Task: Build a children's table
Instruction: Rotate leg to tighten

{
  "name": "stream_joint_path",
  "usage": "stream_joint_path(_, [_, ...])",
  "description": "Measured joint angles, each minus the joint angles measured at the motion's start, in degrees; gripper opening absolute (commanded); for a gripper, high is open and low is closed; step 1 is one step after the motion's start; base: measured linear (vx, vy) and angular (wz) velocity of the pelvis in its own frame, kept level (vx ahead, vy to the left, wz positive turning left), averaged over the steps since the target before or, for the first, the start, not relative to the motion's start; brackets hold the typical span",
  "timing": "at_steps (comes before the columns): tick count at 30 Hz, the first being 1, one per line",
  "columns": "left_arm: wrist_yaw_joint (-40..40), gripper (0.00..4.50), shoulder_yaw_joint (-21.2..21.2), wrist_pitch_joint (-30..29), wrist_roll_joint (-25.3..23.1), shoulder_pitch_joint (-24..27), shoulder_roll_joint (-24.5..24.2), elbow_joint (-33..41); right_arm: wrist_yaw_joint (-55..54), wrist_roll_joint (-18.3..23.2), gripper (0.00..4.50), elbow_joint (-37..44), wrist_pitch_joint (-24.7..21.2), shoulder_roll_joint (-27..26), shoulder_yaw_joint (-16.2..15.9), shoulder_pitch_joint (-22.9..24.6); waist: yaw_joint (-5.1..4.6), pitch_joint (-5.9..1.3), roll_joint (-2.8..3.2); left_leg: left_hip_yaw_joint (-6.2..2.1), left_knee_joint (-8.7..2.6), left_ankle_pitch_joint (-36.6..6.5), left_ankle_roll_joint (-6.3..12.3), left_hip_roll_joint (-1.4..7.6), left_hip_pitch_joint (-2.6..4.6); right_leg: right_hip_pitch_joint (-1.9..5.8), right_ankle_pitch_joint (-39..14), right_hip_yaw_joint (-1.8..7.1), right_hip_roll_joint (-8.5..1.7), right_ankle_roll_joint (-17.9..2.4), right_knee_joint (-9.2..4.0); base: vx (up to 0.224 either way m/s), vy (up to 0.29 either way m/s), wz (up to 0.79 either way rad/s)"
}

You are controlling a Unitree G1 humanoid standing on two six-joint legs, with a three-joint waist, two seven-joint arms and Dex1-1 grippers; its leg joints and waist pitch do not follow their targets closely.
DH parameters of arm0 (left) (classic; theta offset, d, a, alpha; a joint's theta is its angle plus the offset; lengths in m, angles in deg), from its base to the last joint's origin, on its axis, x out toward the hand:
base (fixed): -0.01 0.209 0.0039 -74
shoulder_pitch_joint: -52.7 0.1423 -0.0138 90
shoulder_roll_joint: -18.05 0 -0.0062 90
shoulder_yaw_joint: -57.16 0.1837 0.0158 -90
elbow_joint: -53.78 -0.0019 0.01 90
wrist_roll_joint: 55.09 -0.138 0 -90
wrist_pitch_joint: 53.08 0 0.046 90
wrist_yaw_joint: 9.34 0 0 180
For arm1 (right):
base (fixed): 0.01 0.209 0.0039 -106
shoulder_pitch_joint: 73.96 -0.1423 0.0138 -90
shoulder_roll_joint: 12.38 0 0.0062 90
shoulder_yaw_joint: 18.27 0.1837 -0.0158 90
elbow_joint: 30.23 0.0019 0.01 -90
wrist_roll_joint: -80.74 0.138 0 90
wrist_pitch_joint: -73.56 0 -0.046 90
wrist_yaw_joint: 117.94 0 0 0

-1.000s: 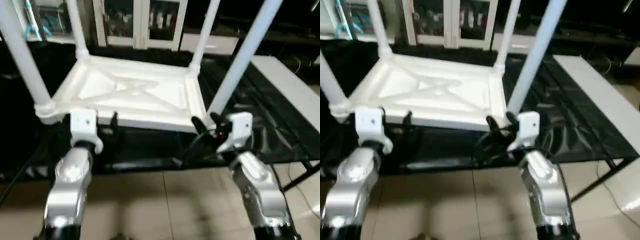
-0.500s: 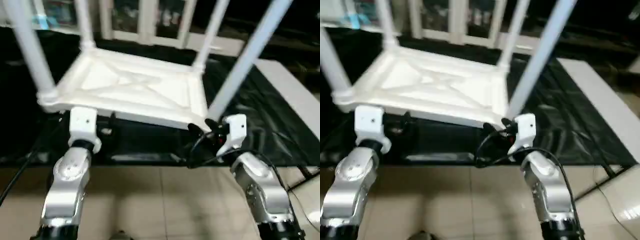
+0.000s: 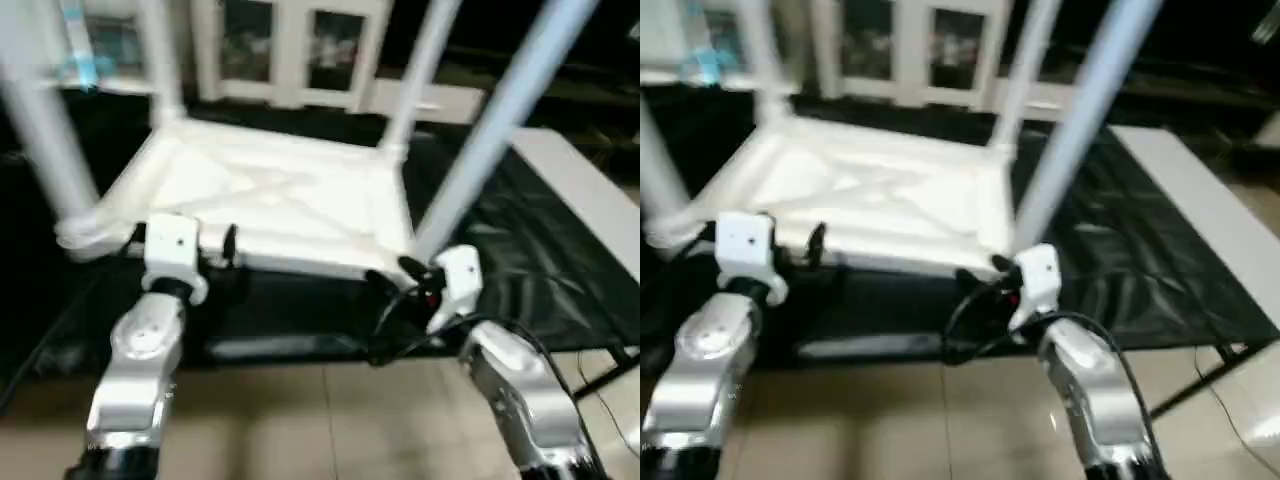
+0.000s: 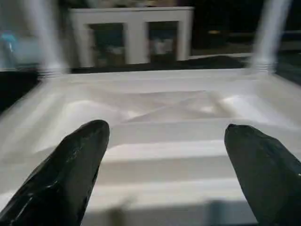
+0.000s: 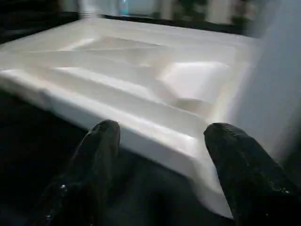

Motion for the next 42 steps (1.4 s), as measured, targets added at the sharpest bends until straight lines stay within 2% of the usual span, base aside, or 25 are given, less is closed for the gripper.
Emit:
stream_joint_path(1, [0.01, 4.44, -0.05, 0.01, 0.12, -0.20, -0.08, 0.00, -0.02, 0.00, 3.16, 0.02, 0.04, 0.24, 0.04, 0.13, 0.49, -0.17, 0.25, -0.30, 1.10, 0.08, -0.07, 0.73, -1.46, 0.64, 0.09, -0.10, 0.01, -0.20, -0.85, 0.160, -0.011, -0.08])
stream_joint_path(2, [0.01, 4.44, -0.18, 0.04, 0.13, -0.35, -0.26, 0.02, 0.23, 0.01, 3.16, 0.16, 0.04, 0.49, -0.03, 0.13, 0.76, -0.42, 0.85, -0.31, -0.77, 0.38, -0.28, 1.63, -2.18, 0.97, -0.02, -0.67, 0.28, -0.16, -1.42, 0.162, 0.015, 0.05])
stream_joint_path(3, [0.00, 4.44, -0.33, 0.06, 0.14, -0.46, -0.61, 0.10, 1.13, 0.04, 3.16, 0.85, -0.01, 0.98, -0.28, 0.15, 1.10, -0.72, 2.28, -0.24, -4.52, 2.26, -1.59, 3.37, -2.20, 1.67, -0.43, -1.66, 1.33, -0.02, -1.94, 0.196, 0.058, 0.05])
stream_joint_path(4, [-0.08, 4.44, -1.13, 0.07, 0.15, -0.16, -1.41, 0.01, 2.53, 0.13, 3.16, 1.71, -0.12, 1.00, -1.32, 0.33, 0.87, -0.69, 2.60, -0.76, -4.19, 3.73, -5.03, 3.99, -1.54, 1.69, -1.65, -2.45, 1.50, -0.14, -0.59, 0.196, 0.058, 0.05])
stream_joint_path(5, [-0.25, 4.44, -2.36, 0.01, 0.13, 0.14, -2.06, -0.15, 4.04, 0.34, 3.16, 2.59, -0.28, 0.84, -3.83, 0.28, 0.38, -0.74, 2.02, -0.98, -4.15, 3.10, -4.83, 3.16, -1.15, 0.29, -2.46, -2.25, 0.94, -1.32, 2.51, 0.237, 0.034, 0.02])
stream_joint_path(6, [-0.34, 4.44, -3.42, -0.07, 0.09, 0.22, -2.65, -0.41, 5.29, 0.60, 3.16, 3.75, -0.54, 0.87, -5.47, 0.55, 0.20, -1.00, 1.21, -1.12, -4.04, 2.59, -4.41, 2.88, -0.68, -1.27, -2.67, -1.90, 0.86, -1.29, 5.73, 0.197, 0.000, -0.02])
stream_joint_path(7, [-0.34, 4.44, -3.84, -0.08, 0.09, 0.41, -2.70, -0.36, 7.21, 0.96, 3.16, 4.92, -0.92, 1.76, -6.75, 1.17, 0.23, -1.10, 1.03, -1.13, -3.98, 1.89, -4.07, 2.49, -0.01, -3.99, -2.71, -1.87, 1.02, -0.78, 8.49, 0.197, 0.000, -0.02])
stream_joint_path(8, [-0.32, 4.44, -3.72, -0.08, 0.10, 0.46, -2.54, -0.22, 8.52, 1.07, 3.16, 5.48, -1.10, 2.60, -7.05, 1.76, 0.14, -1.30, 0.57, -0.84, -4.00, 1.45, -4.16, 2.10, 0.52, -6.05, -2.44, -1.56, 0.92, 0.14, 8.83, 0.147, 0.001, -0.05])
stream_joint_path(9, [-0.31, 4.44, -3.55, -0.10, 0.11, 0.48, -2.50, 0.18, 9.77, 1.25, 3.16, 6.01, -1.30, 3.71, -7.15, 2.29, 0.03, -1.23, -0.35, -0.21, -4.06, 1.02, -4.21, 1.58, 1.16, -7.72, -1.94, -0.67, 0.76, 0.84, 8.24, 0.135, -0.040, 0.01])
stream_joint_path(10, [-0.30, 4.44, -3.52, -0.13, 0.19, 0.64, -2.65, 0.79, 11.42, 1.64, 3.16, 6.58, -1.44, 5.01, -7.19, 3.43, -0.03, -1.10, -1.81, 0.60, -4.11, 0.43, -4.62, 0.66, 1.97, -8.66, -0.70, 0.49, 0.47, 0.12, 5.21, 0.135, -0.040, 0.01])
stream_joint_path(11, [-0.28, 4.44, -3.62, -0.05, 0.48, 1.06, -2.61, 1.37, 13.02, 2.17, 3.16, 6.90, -1.53, 6.37, -7.46, 4.26, -0.05, -1.17, -3.50, 1.29, -3.87, -0.11, -4.64, 0.17, 2.47, -8.57, 4.12, 1.57, 0.13, -1.53, 3.98, 0.124, -0.098, 0.12])
stream_joint_path(12, [-0.16, 4.44, -3.36, -0.05, 0.73, 1.37, -2.06, 1.24, 14.26, 2.51, 3.16, 6.91, -1.79, 7.85, -7.19, 5.41, 0.43, -1.05, -3.72, 1.58, -2.94, -1.09, -3.10, 0.07, 2.62, -7.96, 3.15, 1.95, 0.45, -1.76, 4.17, 0.126, -0.090, 0.01])
stream_joint_path(13, [0.30, 4.44, -2.62, 0.03, 1.50, 1.81, -1.61, 1.31, 15.91, 2.95, 3.16, 6.89, -2.36, 9.43, -7.13, 6.17, 1.42, -0.89, -3.43, 0.43, -1.06, -1.81, -1.48, 0.25, 2.23, -7.04, 3.19, 2.16, 1.06, -2.18, 3.39, 0.126, -0.090, 0.01])
stream_joint_path(14, [0.83, 4.44, -2.67, 0.16, 2.04, 1.97, -1.72, 1.31, 17.07, 3.33, 3.16, 6.99, -2.62, 10.21, -6.96, 6.34, 1.78, -0.87, -3.46, 0.11, -0.16, -1.41, -2.14, -0.01, 1.51, -6.53, 3.40, 2.12, 1.14, -2.57, 2.97, 0.107, -0.049, -0.13])
stream_joint_path(15, [2.46, 4.44, -3.04, 1.42, 3.51, 2.04, -1.98, 1.49, 18.83, 4.96, 3.16, 8.03, -3.44, 11.12, -6.60, 6.37, 2.13, -0.90, -3.21, -0.24, -1.46, -0.24, -3.76, 0.16, 0.95, -6.24, 3.33, 1.88, 1.39, -2.60, 2.79, 0.082, -0.015, -0.04])
stream_joint_path(16, [4.58, 4.44, -3.42, 3.24, 5.28, 2.07, -2.74, 2.51, 21.06, 6.86, 3.16, 9.99, -3.82, 12.11, -6.49, 6.18, 2.31, -0.84, -2.22, -0.61, -4.08, 2.59, -6.87, 1.35, 0.33, -6.12, 3.30, 0.97, 2.26, -2.54, 3.03, 0.082, -0.015, -0.04])
stream_joint_path(17, [6.27, 4.44, -4.11, 4.63, 6.71, 2.21, -3.21, 3.12, 22.47, 8.04, 3.16, 10.94, -4.24, 12.17, -6.51, 6.11, 2.40, -0.85, -2.21, -0.51, -3.67, 2.60, -6.91, 1.95, -0.11, -6.16, 3.47, 0.88, 2.52, -2.23, 2.92, 0.090, 0.029, 0.02])
stream_joint_path(19, [10.22, 4.44, -5.29, 6.72, 9.95, 2.96, -3.73, 4.53, 25.64, 9.81, 3.16, 12.36, -5.26, 13.83, -6.67, 5.44, 2.41, -0.90, -2.35, -0.46, -3.56, 2.57, -6.85, 2.11, -0.57, -6.25, 3.91, 0.80, 2.59, -2.22, 1.88, 0.060, 0.051, 0.03])
stream_joint_path(22, [14.30, 4.44, -5.27, 6.62, 12.61, 3.39, -5.34, 5.67, 28.51, 9.87, 3.16, 12.32, -6.03, 16.63, -6.92, 5.30, 2.48, -0.81, -2.28, 0.18, -3.56, 2.31, -6.22, 2.24, -0.63, -6.02, 4.08, 0.77, 2.28, -2.24, 1.35, -0.011, 0.038, 0.02])
stream_joint_path(23, [16.14, 4.44, -5.19, 5.97, 13.74, 3.41, -6.10, 6.16, 29.80, 9.58, 3.16, 12.00, -6.37, 18.18, -7.26, 5.11, 2.37, -0.61, -2.21, 0.81, -3.61, 2.21, -6.34, 2.35, -0.39, -5.81, 4.13, 0.75, 1.94, -2.20, 1.34, 0.000, 0.000, 0.00])
stream_joint_path(25, [19.82, 4.44, -3.86, 4.35, 14.22, 3.43, -9.58, 6.54, 30.71, 5.78, 3.16, 7.67, -5.82, 20.89, -9.14, 2.49, 1.97, -0.37, -2.04, 1.87, -3.66, 2.29, -6.36, 2.67, 0.14, -5.41, 4.04, 0.77, 1.50, -2.02, 1.39, -0.069, 0.043, 0.06])
stream_joint_path(28, [24.23, 4.44, -2.58, 2.69, 14.94, 4.02, -12.66, 7.25, 28.03, 0.52, 3.16, -0.94, -3.16, 20.15, -9.41, -1.55, 1.85, -0.24, -1.99, 2.62, -3.78, 2.29, -6.37, 2.70, 0.13, -5.61, 3.84, 0.55, 0.88, -1.68, 1.31, -0.056, 0.033, -0.04])
stream_joint_path(35, [33.34, 4.44, -0.46, -2.89, 17.78, 6.92, -20.49, 10.88, 25.15, -4.77, 3.16, -15.26, 1.05, 18.89, -12.35, -9.88, 1.85, -0.22, -1.96, 2.96, -3.80, 2.46, -6.39, 2.84, 0.14, -5.77, 4.55, 0.56, 0.81, -1.92, 1.32, 0.000, 0.000, 0.00])
stream_joint_path(39, [35.45, 4.44, -0.29, -4.53, 17.47, 8.77, -24.53, 12.08, 20.80, -10.86, 3.16, -27.48, 5.67, 16.24, -13.99, -18.26, 1.66, -0.30, -2.08, 3.26, -4.00, 2.52, -6.49, 3.06, 0.14, -5.85, 4.56, 0.53, 0.81, -1.93, 1.44, 0.000, 0.000, 0.00])
stream_joint_path(42, [35.43, 4.44, -0.46, -4.87, 17.37, 9.14, -25.01, 12.52, 13.95, -15.13, 3.16, -36.86, 9.55, 13.31, -14.75, -24.22, 1.63, -0.38, -2.22, 3.44, -4.10, 2.73, -6.58, 3.13, -0.05, -6.42, 4.59, 0.53, 0.83, -1.97, 1.58, 0.000, 0.000, 0.00])
